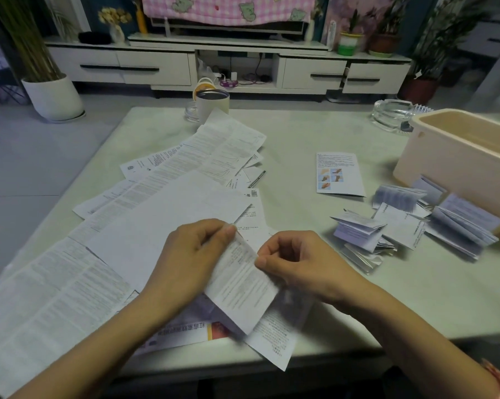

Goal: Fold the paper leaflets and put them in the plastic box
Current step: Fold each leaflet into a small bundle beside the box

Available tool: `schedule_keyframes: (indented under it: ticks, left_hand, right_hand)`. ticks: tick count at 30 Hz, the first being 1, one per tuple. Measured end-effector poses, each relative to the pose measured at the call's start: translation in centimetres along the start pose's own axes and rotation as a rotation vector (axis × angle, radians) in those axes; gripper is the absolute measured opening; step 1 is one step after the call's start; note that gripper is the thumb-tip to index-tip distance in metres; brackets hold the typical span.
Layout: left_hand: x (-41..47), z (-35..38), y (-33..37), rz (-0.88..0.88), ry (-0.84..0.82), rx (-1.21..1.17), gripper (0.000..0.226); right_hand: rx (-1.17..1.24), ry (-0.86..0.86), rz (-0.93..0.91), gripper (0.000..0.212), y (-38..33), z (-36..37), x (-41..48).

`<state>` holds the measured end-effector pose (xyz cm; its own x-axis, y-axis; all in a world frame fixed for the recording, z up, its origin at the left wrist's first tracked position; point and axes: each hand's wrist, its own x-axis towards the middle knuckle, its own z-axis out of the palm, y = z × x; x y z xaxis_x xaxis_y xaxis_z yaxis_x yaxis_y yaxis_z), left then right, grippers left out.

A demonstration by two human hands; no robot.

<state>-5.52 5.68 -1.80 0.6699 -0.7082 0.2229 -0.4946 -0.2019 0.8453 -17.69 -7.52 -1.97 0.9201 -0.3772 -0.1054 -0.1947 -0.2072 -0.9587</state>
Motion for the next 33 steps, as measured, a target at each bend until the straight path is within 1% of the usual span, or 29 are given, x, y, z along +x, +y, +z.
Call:
schedule_keyframes:
  ticks: [2, 6, 8, 10, 13, 15, 18, 20, 23, 24, 26, 27, 28, 29, 30, 33]
  left_hand:
    - [0.4, -0.5, -0.1, -0.006, 0.025, 0.006, 0.044]
    - [0.2, -0.6, 0.2, 0.007, 0.034, 0.036, 0.033]
    - [-0.1, -0.2, 0.3, 0.03, 0.029, 0.058, 0.028]
    - [-0.5, 0.2, 0.4, 0.049, -0.019, 0.052, 0.029]
    - [-0.8, 0.4, 0.8, 0.072, -0.061, 0.031, 0.027]
    - [-0.5, -0.1, 1.2, 0.06, -0.058, 0.04, 0.021]
    - [0.1, -1.0, 1.5, 0.017, -0.023, 0.043, 0.023]
    - [0.3, -1.7, 1.6, 0.0, 0.037, 0.019, 0.022]
    - [0.4, -2.0, 1.5, -0.077, 0.13, -0.104, 0.022]
    - [0.3, -1.9, 1.5, -0.126, 0.109, -0.166, 0.026]
    - [0.0, -1.4, 1.3, -0.242, -0.032, -0.245, 0.035]
    - [-0.3, -1.0, 1.2, -0.286, -0.125, -0.268, 0.035]
    - [-0.6, -0.5, 1.3, -0.308, -0.192, -0.291, 0.027]
    - [-0.8, -0.1, 1.3, -0.315, -0.219, -0.316, 0.016]
    - [-0.9, 0.1, 1.4, -0.322, -0.212, -0.333, 0.012]
    - [-0.5, 0.2, 1.5, -0.408, -0.167, -0.377, 0.032]
  right_hand:
    - [0.021, -0.025, 0.014, 0.008, -0.1, -0.3, -0.1]
    - [-0.003, -0.074, 0.039, 0.005, -0.2, -0.9, -0.1]
    - [0.009, -0.099, 0.041, 0.012, -0.2, -0.9, -0.2]
    - [0.019, -0.102, 0.023, 0.017, 0.0, -0.6, -0.3]
    - [0.023, -0.08, 0.008, 0.012, 0.0, -0.3, -0.2]
    - [0.015, -0.085, 0.027, 0.012, -0.2, -0.4, -0.2]
    - [0.029, -0.087, 0.049, 0.014, -0.7, -0.8, -0.2]
    - [0.029, -0.056, 0.063, 0.013, -0.9, -0.9, -0.2]
    - [0.074, 0.092, 0.093, 0.013, -0.8, -1.2, -0.1]
    - [0.114, 0.137, 0.101, 0.012, -0.7, -1.3, 0.0]
    - [0.183, 0.184, 0.1, 0.011, -0.8, -1.2, -0.1]
    - [0.206, 0.194, 0.092, 0.013, -0.9, -1.2, -0.1]
    - [0.221, 0.196, 0.084, 0.015, -1.0, -1.1, -0.2]
    - [0.23, 0.194, 0.079, 0.018, -1.1, -1.0, -0.3]
    - [0.236, 0.191, 0.071, 0.022, -1.2, -0.9, -0.3]
    - [0.239, 0.204, 0.043, 0.031, -1.3, -0.7, -0.3]
